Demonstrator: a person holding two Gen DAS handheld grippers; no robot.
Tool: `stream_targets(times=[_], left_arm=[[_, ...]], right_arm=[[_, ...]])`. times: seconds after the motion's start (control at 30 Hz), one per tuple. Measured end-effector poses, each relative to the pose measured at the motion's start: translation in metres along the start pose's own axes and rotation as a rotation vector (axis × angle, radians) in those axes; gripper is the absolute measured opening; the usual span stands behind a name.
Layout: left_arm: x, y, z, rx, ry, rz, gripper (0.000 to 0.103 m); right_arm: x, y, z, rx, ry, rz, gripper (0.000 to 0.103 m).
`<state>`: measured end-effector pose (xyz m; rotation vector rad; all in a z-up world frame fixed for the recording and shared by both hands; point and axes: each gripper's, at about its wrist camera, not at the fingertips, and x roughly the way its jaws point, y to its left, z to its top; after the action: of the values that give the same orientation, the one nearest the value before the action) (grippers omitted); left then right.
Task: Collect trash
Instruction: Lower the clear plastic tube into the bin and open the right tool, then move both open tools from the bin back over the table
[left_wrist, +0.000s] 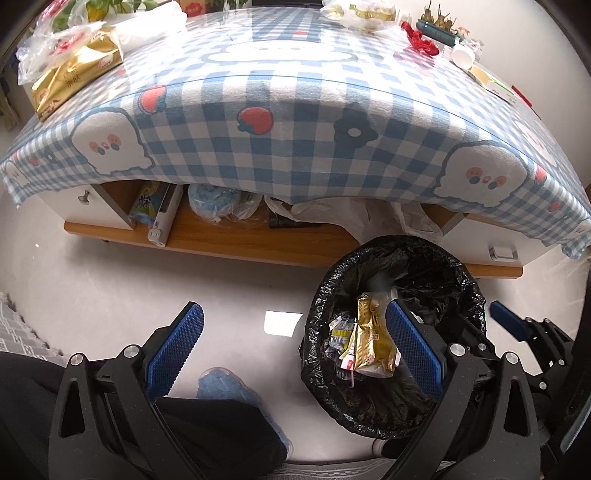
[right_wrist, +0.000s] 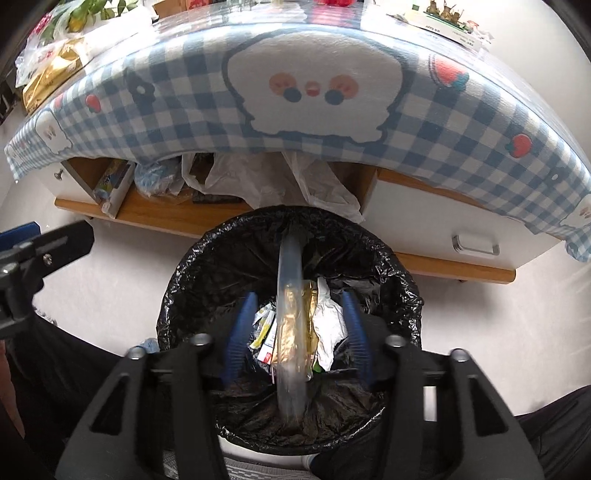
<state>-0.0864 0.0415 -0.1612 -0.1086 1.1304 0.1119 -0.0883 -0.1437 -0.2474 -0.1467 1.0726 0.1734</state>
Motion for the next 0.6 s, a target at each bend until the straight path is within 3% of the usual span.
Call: stream_targets(times=[0.07,0.37,0.6], left_arm=[[0.003,0.0,0.0,0.001,0.004,0.002,0.097],[0.008,-0.009,-0.001,0.007,0.013,0.007,0.097],[-0.012,-0.016,0.006,0.005,-0.028,-0.015,0.097]], right_arm=[[-0.001,-0.004,0.0,0.011,-0.004,0.009,0.067],[-0.015,-0.025,0.002,0.03,-0.02,-0.007,0.089],[-0.051,-0.049,0.007,0.063,-0.088,-0.025,0.095]])
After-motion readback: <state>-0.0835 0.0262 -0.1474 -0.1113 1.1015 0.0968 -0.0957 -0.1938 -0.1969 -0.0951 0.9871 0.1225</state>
